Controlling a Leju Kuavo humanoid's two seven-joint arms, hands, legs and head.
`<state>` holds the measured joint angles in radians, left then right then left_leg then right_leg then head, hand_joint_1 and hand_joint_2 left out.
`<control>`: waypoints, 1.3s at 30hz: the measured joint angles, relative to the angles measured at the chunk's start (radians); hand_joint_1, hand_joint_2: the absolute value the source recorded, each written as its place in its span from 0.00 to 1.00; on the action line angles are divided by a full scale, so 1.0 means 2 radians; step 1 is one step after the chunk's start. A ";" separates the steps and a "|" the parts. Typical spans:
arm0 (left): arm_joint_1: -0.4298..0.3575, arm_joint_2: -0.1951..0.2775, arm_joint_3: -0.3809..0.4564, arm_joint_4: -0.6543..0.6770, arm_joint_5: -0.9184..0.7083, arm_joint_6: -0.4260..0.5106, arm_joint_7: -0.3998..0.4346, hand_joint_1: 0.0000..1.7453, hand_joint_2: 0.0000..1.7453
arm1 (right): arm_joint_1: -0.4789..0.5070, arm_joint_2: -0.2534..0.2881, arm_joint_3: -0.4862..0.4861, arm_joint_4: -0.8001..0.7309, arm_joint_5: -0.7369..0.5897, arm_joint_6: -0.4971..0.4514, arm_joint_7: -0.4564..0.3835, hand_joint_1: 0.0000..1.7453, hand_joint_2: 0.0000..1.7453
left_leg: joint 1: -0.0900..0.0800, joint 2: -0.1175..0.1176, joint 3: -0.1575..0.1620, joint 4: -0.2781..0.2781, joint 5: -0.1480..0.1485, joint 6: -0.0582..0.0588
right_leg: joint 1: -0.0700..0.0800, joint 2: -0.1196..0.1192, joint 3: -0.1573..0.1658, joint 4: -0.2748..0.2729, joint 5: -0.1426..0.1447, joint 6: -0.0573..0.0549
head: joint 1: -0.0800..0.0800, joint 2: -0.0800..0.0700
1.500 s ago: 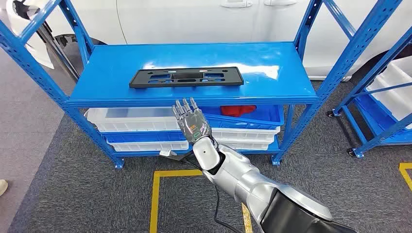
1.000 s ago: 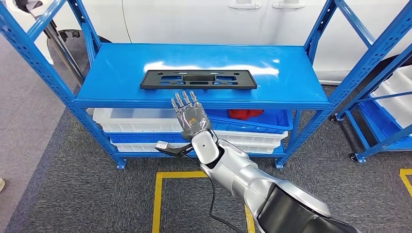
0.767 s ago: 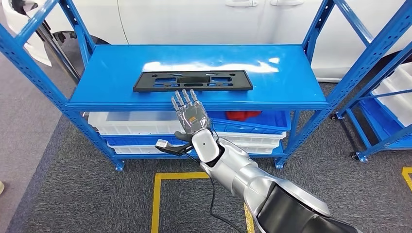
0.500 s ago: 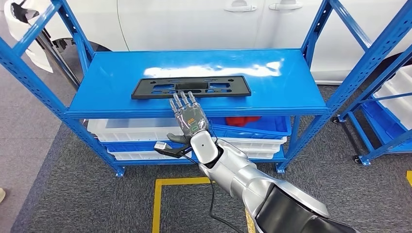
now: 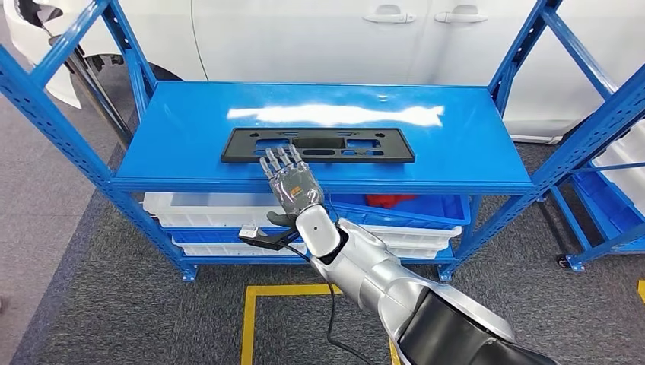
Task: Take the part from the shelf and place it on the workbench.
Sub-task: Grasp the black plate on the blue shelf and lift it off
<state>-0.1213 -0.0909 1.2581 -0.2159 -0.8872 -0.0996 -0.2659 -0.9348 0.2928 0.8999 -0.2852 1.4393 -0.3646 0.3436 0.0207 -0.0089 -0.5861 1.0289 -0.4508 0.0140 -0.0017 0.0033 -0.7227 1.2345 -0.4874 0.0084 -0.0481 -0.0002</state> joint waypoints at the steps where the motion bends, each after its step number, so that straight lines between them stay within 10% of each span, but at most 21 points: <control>1: 0.000 -0.001 0.000 0.000 0.000 0.000 0.000 0.00 0.00 | 0.000 0.000 0.000 0.000 0.003 0.000 -0.001 0.00 1.00 | -0.001 -0.001 0.004 0.000 -0.003 -0.001 | 0.002 0.000 0.013 -0.036 0.022 -0.005 | 0.000 0.000; 3: -0.001 -0.002 0.000 0.001 -0.001 0.000 0.000 0.00 0.00 | -0.001 0.002 0.000 0.000 0.007 -0.001 -0.004 0.00 1.00 | -0.002 -0.002 0.010 -0.001 -0.009 -0.005 | 0.006 0.000 0.035 -0.090 0.044 -0.011 | 0.000 0.000; 8: -0.001 -0.002 0.000 0.001 0.000 0.000 -0.001 0.00 0.00 | -0.003 0.008 0.000 -0.001 0.012 -0.001 -0.009 0.00 1.00 | -0.001 0.001 0.011 0.007 -0.021 -0.017 | 0.003 0.001 0.053 -0.117 0.039 -0.018 | 0.000 0.000; 13: 0.002 0.000 0.000 0.001 0.001 0.000 -0.002 0.00 0.00 | 0.000 0.016 0.000 0.000 0.015 0.000 -0.011 0.00 1.00 | 0.001 0.002 -0.065 0.132 -0.055 -0.026 | 0.003 0.001 0.069 -0.120 0.028 -0.023 | 0.000 0.000; 18: 0.004 0.001 0.000 0.001 0.002 0.000 -0.005 0.00 0.00 | 0.001 0.021 -0.001 0.000 0.016 0.003 -0.013 0.00 1.00 | 0.001 0.004 -0.025 0.011 0.024 -0.023 | 0.004 0.002 0.083 -0.112 0.009 -0.014 | 0.000 0.000; 23: 0.006 0.001 0.001 0.001 0.004 -0.001 -0.008 0.00 0.00 | 0.001 0.023 -0.002 0.001 0.016 0.010 -0.013 0.00 1.00 | 0.002 0.002 -0.018 -0.003 0.017 -0.006 | 0.005 0.002 0.078 -0.100 -0.004 -0.002 | 0.000 0.000; 27: 0.007 0.001 0.001 0.001 0.006 -0.001 -0.010 0.00 0.00 | 0.005 0.021 -0.004 0.004 0.016 0.021 -0.007 0.00 1.00 | 0.002 0.003 -0.012 -0.004 0.012 0.001 | 0.001 0.001 0.012 0.018 -0.048 0.005 | 0.000 0.000; 29: 0.008 0.001 0.002 0.001 0.006 -0.001 -0.011 0.00 0.00 | 0.009 0.018 -0.005 0.007 0.016 0.026 -0.003 0.00 1.00 | 0.001 0.002 -0.008 -0.004 0.009 0.001 | 0.000 0.001 -0.006 0.034 -0.036 0.004 | 0.000 0.000; 33: 0.009 0.001 0.002 0.001 0.007 -0.001 -0.014 0.00 0.00 | 0.009 0.014 -0.011 0.010 0.015 0.034 0.003 0.00 1.00 | 0.000 0.000 0.002 -0.004 0.001 -0.004 | 0.004 0.001 0.039 -0.087 0.035 -0.007 | 0.000 0.000; 39: 0.009 0.002 0.002 0.002 0.005 -0.002 -0.015 0.00 0.00 | 0.009 0.009 -0.017 0.012 0.015 0.042 0.010 0.00 1.00 | 0.000 0.003 0.000 0.011 -0.016 -0.019 | 0.003 0.001 0.059 -0.122 0.037 -0.017 | 0.000 0.000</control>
<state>-0.1039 -0.0860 1.2615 -0.2125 -0.8775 -0.1027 -0.2962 -0.9167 0.3103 0.8656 -0.2602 1.4687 -0.2809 0.3639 0.0200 -0.0039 -0.5862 1.0512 -0.4823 -0.0231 0.0033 0.0051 -0.6043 0.9912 -0.4139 -0.0254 -0.0480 -0.0001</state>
